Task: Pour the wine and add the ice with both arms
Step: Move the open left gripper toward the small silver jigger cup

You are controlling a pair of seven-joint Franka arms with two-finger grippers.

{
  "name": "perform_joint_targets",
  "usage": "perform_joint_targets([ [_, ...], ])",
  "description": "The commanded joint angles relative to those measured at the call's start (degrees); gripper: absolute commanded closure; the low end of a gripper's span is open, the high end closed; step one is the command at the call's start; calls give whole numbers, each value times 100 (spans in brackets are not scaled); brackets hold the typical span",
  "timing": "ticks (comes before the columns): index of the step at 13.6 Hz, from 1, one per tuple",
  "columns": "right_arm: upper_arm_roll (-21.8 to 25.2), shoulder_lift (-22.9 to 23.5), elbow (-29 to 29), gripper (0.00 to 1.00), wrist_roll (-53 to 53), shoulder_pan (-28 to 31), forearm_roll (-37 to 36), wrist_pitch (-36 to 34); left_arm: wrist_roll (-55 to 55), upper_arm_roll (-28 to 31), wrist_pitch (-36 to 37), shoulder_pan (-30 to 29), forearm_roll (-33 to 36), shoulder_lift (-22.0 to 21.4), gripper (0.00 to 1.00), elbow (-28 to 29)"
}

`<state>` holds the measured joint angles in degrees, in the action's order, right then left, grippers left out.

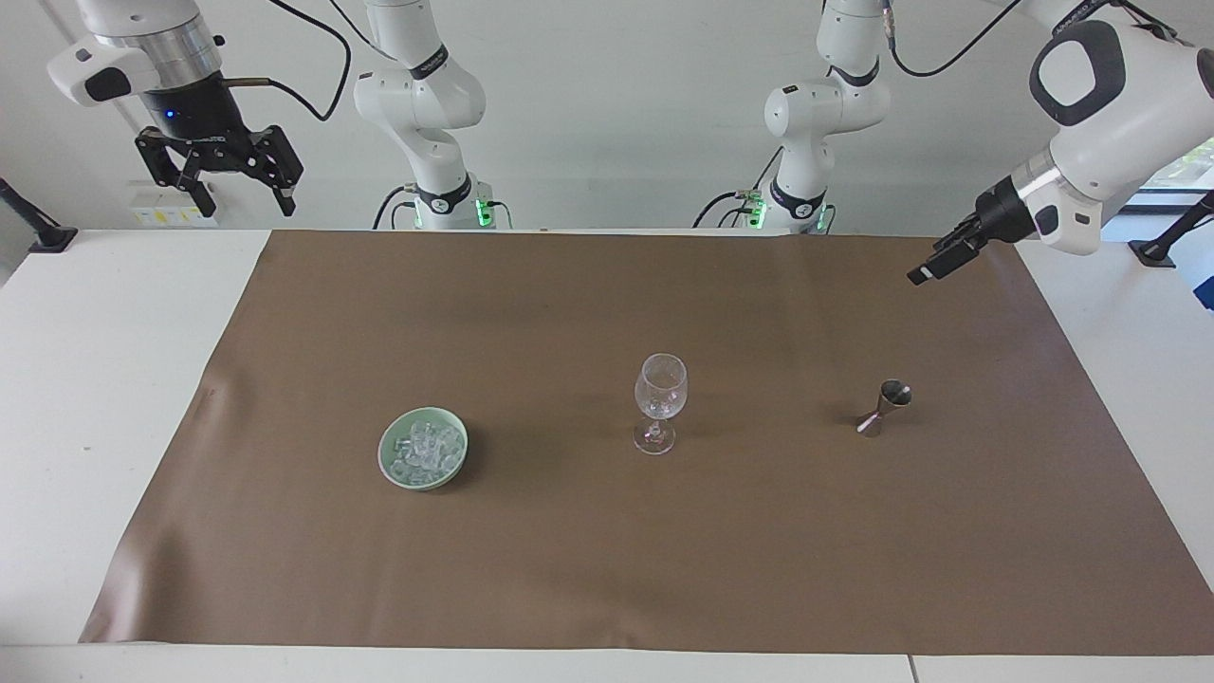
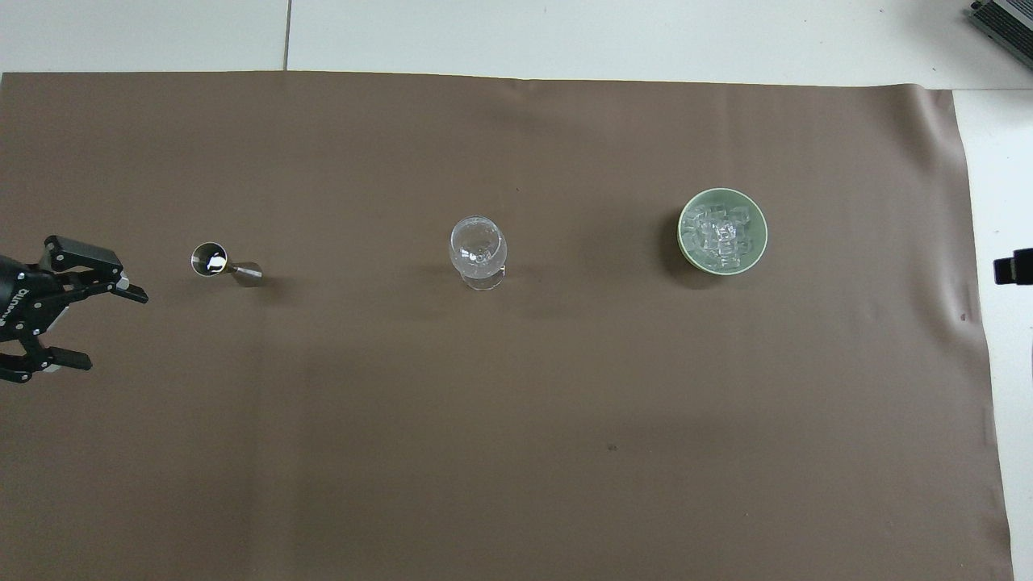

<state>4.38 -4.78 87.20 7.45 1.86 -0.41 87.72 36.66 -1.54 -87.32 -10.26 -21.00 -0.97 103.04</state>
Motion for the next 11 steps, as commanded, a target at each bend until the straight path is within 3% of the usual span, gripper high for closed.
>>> perform_joint_targets([
  [1, 19, -49, 43, 0, 90, 8, 111, -45, 646, 57, -188, -213, -440, 132, 0, -21],
  [4, 19, -49, 43, 0, 90, 8, 111, -45, 1430, 57, -461, -222, -765, 272, 0, -3],
  [11, 19, -49, 43, 0, 81, 8, 111, -45, 1660, 303, -663, -450, -1880, 1149, 0, -38],
])
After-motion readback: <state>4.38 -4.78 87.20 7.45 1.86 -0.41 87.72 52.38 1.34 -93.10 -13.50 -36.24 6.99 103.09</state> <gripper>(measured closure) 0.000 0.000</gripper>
